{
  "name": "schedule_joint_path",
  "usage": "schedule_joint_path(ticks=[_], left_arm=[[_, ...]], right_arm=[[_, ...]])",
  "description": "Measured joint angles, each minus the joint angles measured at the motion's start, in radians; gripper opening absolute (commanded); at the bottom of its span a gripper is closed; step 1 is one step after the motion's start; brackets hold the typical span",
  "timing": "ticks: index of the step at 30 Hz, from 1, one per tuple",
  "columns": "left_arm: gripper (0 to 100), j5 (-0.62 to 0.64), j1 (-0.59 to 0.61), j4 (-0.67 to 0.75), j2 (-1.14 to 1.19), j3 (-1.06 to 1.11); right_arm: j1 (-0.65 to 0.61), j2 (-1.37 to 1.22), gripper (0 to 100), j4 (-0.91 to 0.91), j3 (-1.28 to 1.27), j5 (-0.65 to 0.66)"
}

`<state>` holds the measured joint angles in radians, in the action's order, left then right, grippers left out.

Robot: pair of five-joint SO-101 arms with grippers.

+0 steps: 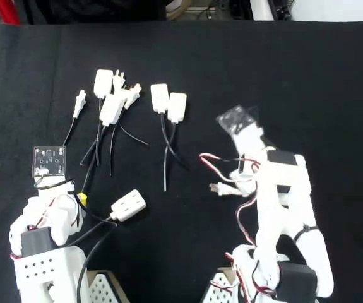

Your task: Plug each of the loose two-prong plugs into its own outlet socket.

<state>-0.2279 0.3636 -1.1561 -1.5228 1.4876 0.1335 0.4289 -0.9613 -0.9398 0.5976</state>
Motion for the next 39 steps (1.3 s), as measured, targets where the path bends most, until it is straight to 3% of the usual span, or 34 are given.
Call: schedule_joint_path(ticks=[5, 10, 15, 19, 25, 35, 39], left_arm=[[20, 0.000, 0.000, 0.000, 0.000, 0.000], [20, 0.000, 0.000, 0.000, 0.000, 0.000], [20, 0.000, 0.000, 0.000, 0.000, 0.000], [20, 0.000, 0.000, 0.000, 0.000, 0.000], [20, 0.000, 0.000, 0.000, 0.000, 0.000], [20, 0.000, 0.000, 0.000, 0.000, 0.000], [20, 0.000, 0.000, 0.000, 0.000, 0.000]], right_arm=[[-0.060, 0.000, 19.1, -0.101, 0.011, -0.210], [-0.170, 0.000, 19.3, -0.170, 0.011, -0.548], [-0.192, 0.000, 19.4, -0.097, 0.011, -0.902], [-0.192, 0.000, 19.4, -0.011, 0.000, -1.057], [-0.192, 0.000, 19.2, 0.011, -0.025, -1.119], [-0.149, 0.000, 19.1, -0.074, -0.078, -1.091], [-0.149, 0.000, 19.1, 0.006, -0.130, -1.091]])
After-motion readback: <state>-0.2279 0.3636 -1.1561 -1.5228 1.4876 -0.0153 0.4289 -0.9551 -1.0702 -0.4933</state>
